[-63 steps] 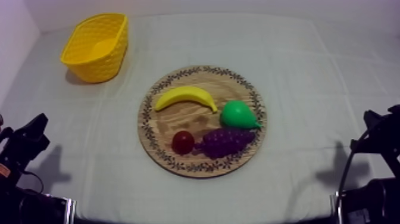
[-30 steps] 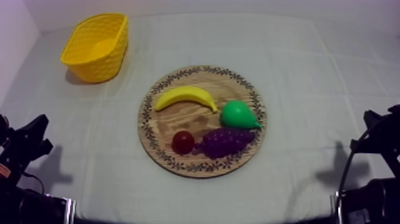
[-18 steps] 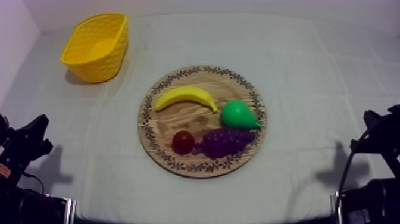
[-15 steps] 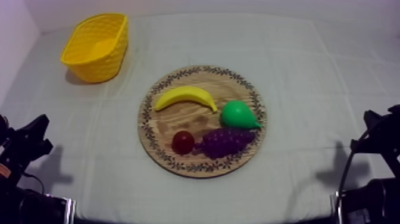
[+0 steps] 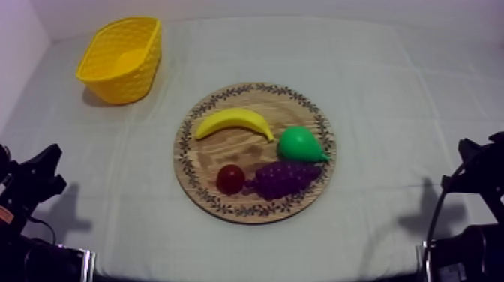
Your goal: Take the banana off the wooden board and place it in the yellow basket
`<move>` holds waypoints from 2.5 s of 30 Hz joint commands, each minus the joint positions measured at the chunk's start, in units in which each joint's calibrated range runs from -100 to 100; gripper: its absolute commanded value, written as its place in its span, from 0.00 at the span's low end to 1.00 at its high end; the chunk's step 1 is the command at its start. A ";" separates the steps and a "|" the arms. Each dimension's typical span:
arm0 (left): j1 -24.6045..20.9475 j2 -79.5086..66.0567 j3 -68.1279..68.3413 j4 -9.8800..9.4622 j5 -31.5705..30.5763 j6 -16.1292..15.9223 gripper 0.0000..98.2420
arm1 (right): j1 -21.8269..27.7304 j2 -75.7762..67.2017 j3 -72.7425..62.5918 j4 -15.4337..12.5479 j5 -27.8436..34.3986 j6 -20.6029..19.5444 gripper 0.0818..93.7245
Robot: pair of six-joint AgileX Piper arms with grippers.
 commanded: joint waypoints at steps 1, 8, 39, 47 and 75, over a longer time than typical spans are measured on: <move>-0.08 0.00 0.02 -0.01 0.03 0.08 0.00 | 0.03 -0.05 0.05 0.01 0.01 0.01 0.00; 0.25 1.02 0.02 -0.25 -0.74 0.05 0.00 | 0.03 -0.05 0.05 0.01 0.01 0.01 0.00; 15.80 65.23 -57.28 -10.55 -1.89 -12.39 0.00 | 0.03 -0.05 0.05 0.01 0.01 0.01 0.00; 20.07 75.96 -64.78 -10.00 1.41 -18.26 0.01 | 0.03 -0.05 0.05 0.01 0.01 0.01 0.00; 27.60 87.19 -55.80 -12.25 2.26 -16.08 0.28 | 0.03 -0.05 0.05 0.01 0.01 0.01 0.00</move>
